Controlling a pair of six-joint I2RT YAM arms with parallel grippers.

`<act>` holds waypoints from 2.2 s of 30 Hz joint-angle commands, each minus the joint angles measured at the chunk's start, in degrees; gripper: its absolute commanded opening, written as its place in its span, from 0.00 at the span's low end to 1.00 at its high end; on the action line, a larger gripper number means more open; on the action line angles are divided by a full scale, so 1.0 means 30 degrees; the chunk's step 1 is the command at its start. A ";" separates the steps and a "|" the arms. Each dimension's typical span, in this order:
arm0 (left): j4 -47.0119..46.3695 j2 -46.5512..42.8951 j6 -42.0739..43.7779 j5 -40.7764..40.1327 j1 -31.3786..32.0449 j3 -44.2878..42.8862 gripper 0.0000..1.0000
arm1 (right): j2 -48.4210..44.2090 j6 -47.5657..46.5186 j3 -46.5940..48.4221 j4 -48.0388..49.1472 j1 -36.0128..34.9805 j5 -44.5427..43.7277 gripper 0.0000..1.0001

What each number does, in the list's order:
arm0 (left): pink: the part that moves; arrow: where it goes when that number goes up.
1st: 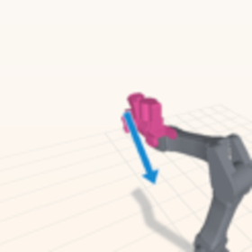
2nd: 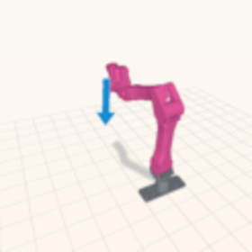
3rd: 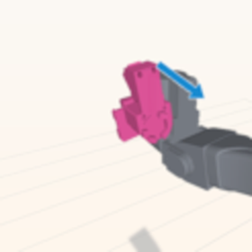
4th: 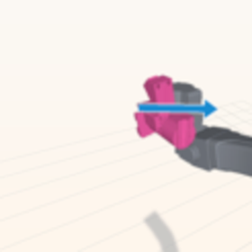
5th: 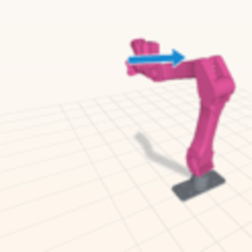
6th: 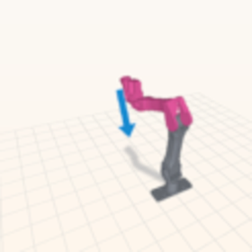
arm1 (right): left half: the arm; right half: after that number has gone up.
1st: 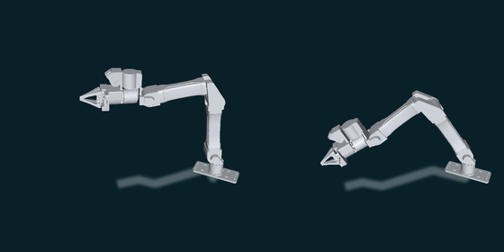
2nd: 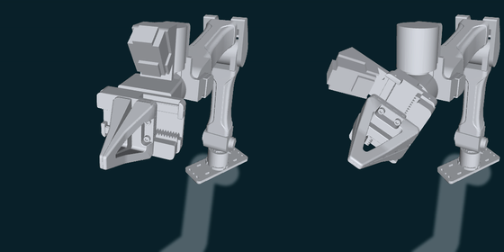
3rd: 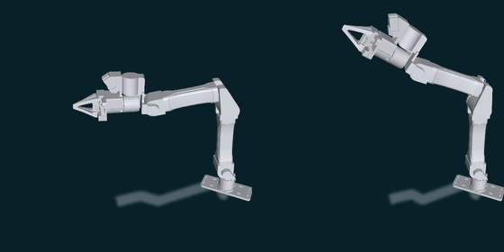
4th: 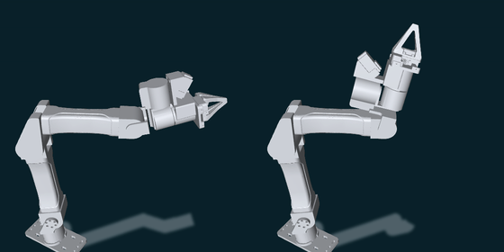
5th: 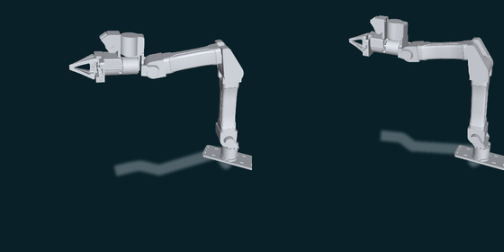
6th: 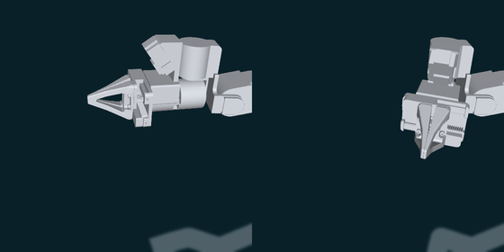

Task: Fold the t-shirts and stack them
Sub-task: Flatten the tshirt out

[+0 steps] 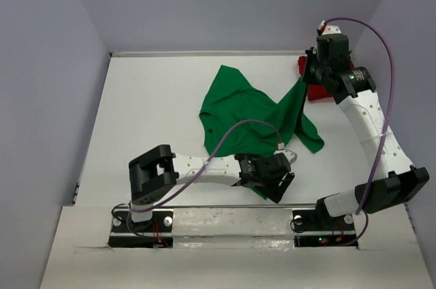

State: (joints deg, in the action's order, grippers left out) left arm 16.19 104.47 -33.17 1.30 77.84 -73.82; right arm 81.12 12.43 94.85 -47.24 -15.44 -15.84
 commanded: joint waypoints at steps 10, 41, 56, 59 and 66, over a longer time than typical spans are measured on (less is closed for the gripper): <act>0.1548 0.1476 0.0451 -0.0110 -0.0254 0.0729 0.75 | -0.0937 0.0164 0.0113 0.1128 -0.0009 0.0707 0.00; 0.3482 0.7745 0.1300 0.1618 0.0449 -0.1467 0.49 | -0.1405 0.0252 -0.0063 0.1334 -0.0009 0.1206 0.00; 0.1022 0.6254 -0.0309 0.2234 -0.1425 0.1957 0.00 | -0.1201 0.0106 0.0025 0.1246 -0.0009 0.1674 0.00; 0.0962 0.5114 -0.0749 0.1068 -0.2009 0.2896 0.00 | -0.1084 0.0164 -0.0121 0.1246 -0.0009 0.1879 0.00; 0.1574 -0.0010 -0.2330 -0.2653 -0.3944 0.5651 0.00 | -0.0850 0.0370 -0.0385 0.1246 -0.0009 0.2438 0.00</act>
State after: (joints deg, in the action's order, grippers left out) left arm 4.54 108.42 -39.42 9.96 70.28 -63.99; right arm 78.61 13.10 94.19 -45.84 -15.44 -10.04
